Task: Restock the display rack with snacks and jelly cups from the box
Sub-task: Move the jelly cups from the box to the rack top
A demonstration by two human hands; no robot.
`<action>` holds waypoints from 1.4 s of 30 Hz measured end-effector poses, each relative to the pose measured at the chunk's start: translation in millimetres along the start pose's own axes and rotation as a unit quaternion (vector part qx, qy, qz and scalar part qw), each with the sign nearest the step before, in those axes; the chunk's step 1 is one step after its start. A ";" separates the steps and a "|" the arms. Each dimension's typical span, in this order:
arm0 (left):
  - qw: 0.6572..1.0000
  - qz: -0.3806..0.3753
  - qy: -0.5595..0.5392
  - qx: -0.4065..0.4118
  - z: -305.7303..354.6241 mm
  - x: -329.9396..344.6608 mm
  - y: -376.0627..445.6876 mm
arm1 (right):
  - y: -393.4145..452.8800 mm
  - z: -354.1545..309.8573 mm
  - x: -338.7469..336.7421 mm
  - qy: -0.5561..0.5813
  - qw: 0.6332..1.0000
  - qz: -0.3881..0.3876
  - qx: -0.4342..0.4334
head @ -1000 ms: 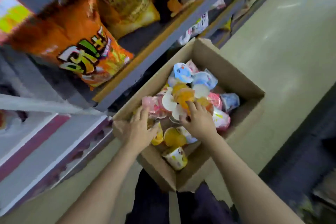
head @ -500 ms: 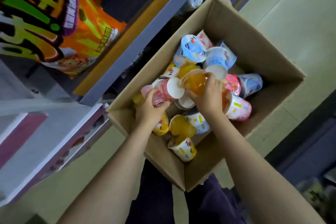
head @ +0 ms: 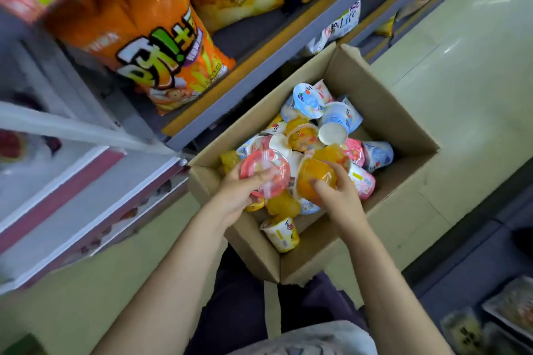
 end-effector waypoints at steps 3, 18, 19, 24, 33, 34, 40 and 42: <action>0.999 -0.029 -0.022 0.026 25.7 -2.2 -51.3 | -33.0 -39.0 14.9 -0.005 0.998 -0.053 -0.030; 0.958 -0.038 -0.042 0.283 53.8 -200.9 -277.0 | -243.4 -128.8 247.6 0.002 0.959 -0.213 -0.184; 0.956 -0.024 -0.040 0.291 45.2 -227.4 -294.7 | -258.2 -118.8 272.6 0.007 0.959 -0.218 -0.181; 0.930 0.144 -0.037 0.337 4.1 -374.4 -380.8 | -344.4 -73.8 401.6 0.020 0.948 -0.273 -0.161; 0.833 0.280 -0.176 0.444 -16.2 -513.9 -503.0 | -459.4 -88.4 554.9 -0.071 0.888 -0.378 -0.252; 0.828 0.298 -0.179 0.440 -20.2 -525.9 -505.3 | -466.4 -94.7 562.8 -0.088 0.878 -0.382 -0.274; 0.774 0.375 -0.208 0.466 -19.3 -589.6 -538.0 | -478.3 -157.8 609.1 -0.154 0.837 -0.348 -0.394; 0.757 0.378 -0.205 0.493 -0.7 -605.5 -548.9 | -480.4 -185.0 629.8 -0.158 0.817 -0.342 -0.437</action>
Point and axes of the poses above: each hand's wrist, its own y-axis towards the middle knuckle, its own x-axis out of the palm, z = x × y, the point moved 8 cm from there along y, towards the middle knuckle, and after that the axes turned 9 degrees about y, right-handed, at the moved point
